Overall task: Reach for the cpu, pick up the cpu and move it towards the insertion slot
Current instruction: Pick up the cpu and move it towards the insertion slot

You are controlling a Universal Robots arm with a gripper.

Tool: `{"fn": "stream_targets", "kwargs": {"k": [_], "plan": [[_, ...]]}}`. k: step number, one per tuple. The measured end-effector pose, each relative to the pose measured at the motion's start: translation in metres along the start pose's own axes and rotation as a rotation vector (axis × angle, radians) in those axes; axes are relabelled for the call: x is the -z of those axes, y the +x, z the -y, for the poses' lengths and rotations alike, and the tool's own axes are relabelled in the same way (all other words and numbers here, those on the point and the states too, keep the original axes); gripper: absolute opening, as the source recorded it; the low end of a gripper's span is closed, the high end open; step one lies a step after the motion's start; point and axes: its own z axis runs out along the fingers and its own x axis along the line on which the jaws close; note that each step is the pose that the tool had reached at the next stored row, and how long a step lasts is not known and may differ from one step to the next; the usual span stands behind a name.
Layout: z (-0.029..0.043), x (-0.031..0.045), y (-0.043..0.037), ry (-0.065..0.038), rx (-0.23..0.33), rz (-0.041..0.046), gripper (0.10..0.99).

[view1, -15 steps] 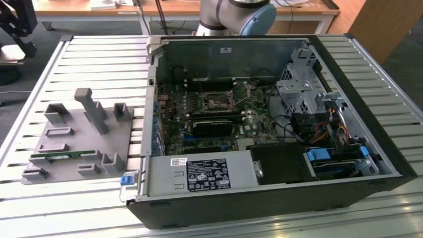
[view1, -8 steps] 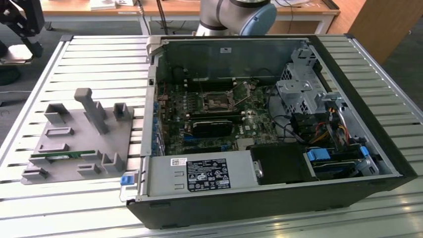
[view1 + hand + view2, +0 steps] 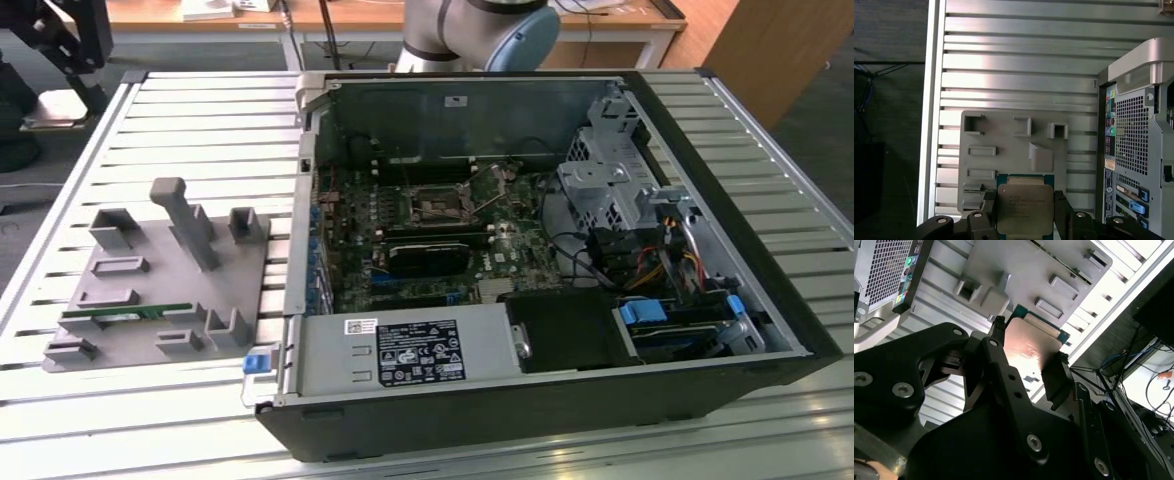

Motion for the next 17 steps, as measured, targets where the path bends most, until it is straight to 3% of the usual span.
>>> {"fn": "stream_targets", "kwargs": {"k": [17], "plan": [[0.0009,0.0002,-0.0395,0.000,0.000,0.0000,0.541]]}}
